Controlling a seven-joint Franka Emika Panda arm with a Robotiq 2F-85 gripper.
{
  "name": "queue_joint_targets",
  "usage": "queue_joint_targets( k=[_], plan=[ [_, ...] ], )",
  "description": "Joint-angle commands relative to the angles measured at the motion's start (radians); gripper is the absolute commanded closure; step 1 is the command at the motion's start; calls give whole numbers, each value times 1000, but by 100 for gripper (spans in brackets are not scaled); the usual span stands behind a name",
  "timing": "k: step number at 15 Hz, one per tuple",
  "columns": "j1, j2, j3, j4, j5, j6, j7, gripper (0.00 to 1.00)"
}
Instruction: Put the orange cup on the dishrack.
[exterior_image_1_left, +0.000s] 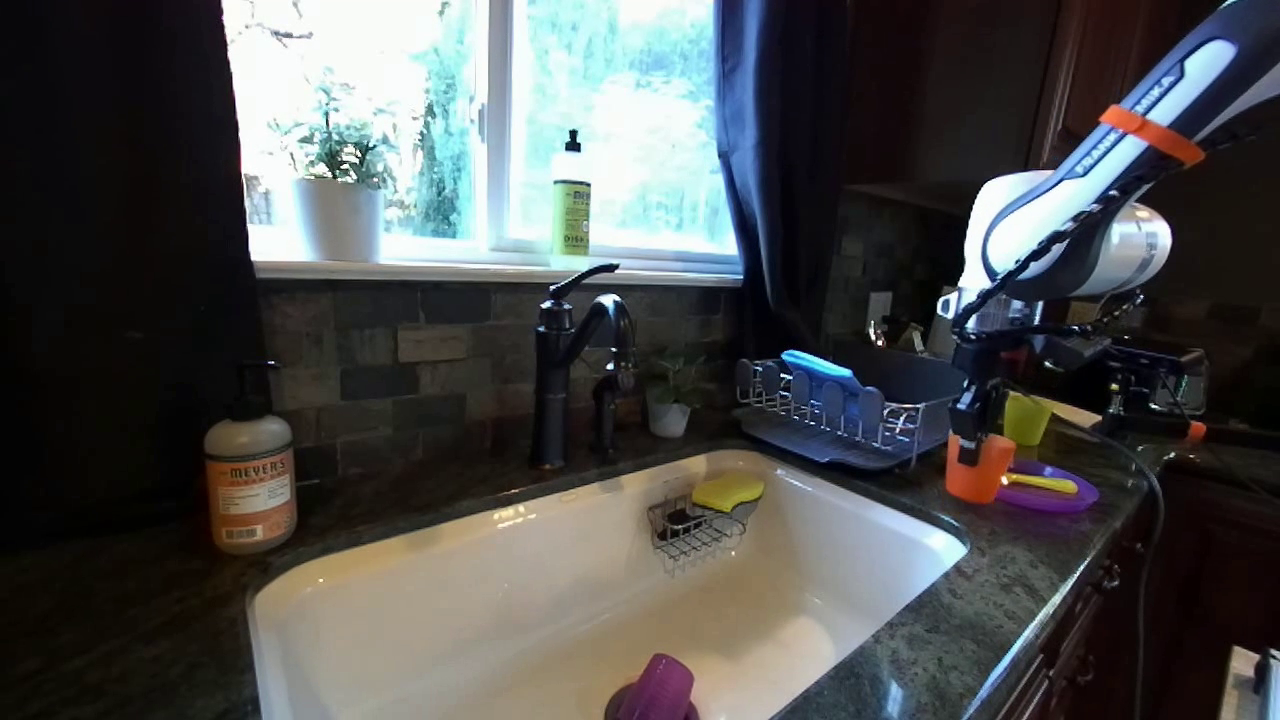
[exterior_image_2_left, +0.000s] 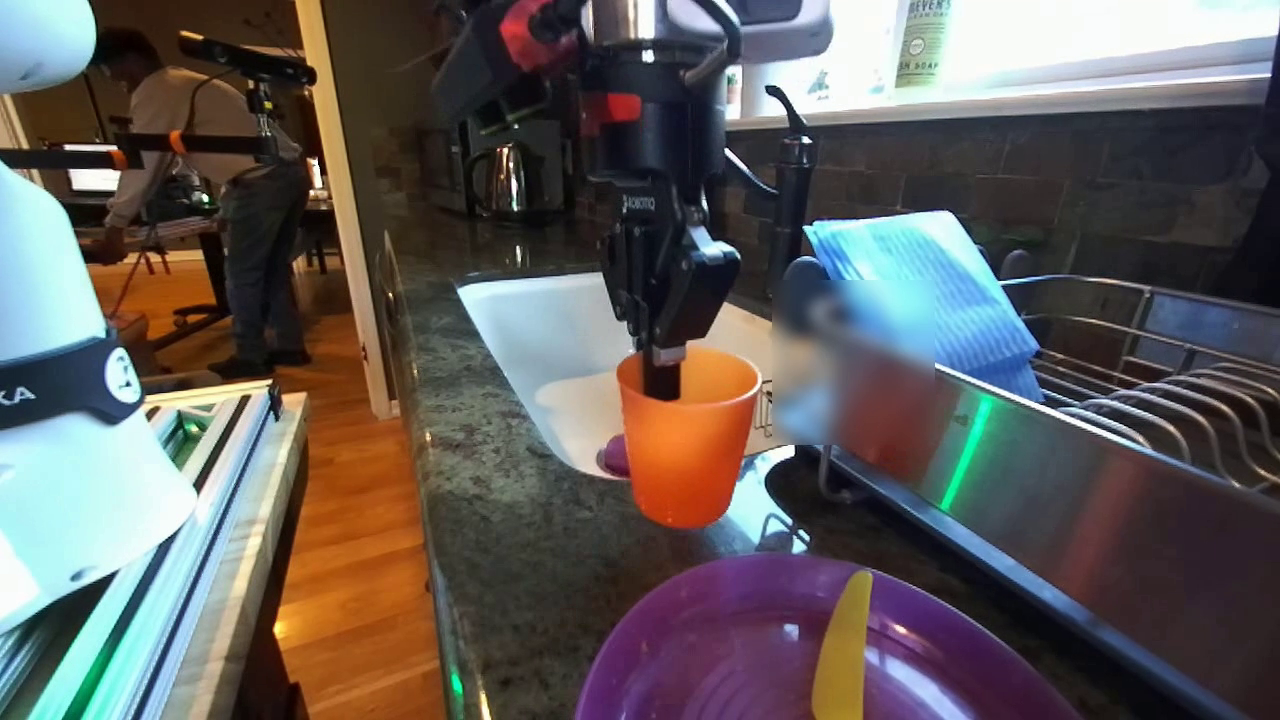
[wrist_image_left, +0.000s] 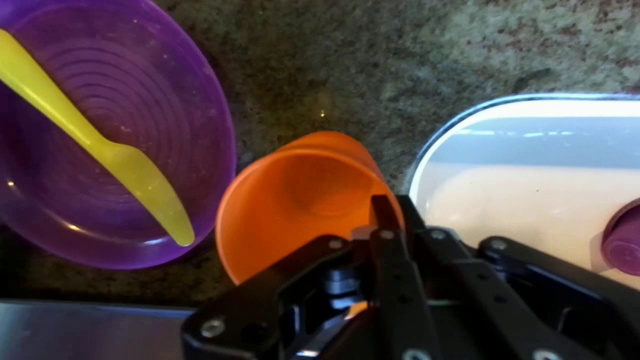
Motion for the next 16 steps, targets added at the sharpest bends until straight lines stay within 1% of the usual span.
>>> queue_joint_targets(
  k=[1,2,3,4,6,7,8,11,12,13,14,16],
  plan=[
    [-53,-205,1,-31,-58,-42,-5,99],
    [-64,-239,2,-10,-67,-39,-8,99],
    [-88,-314,1,-55,-87,1,-5,99],
    [-84,-346,-18,-32,-66,-2,-38,99],
    [-46,-352,-94,54,16,-40,-133,99],
    [-20,-342,-141,104,60,-63,-178,99],
    [28,-314,-203,165,131,-86,-233,99],
    [141,-254,-338,337,337,-206,-342,99],
    [177,-238,-374,374,403,-248,-391,99],
    [80,-301,-291,278,316,-179,-336,95],
    [108,-282,-319,319,361,-211,-367,95],
    [133,-249,-336,357,392,-223,-381,95]
  ],
)
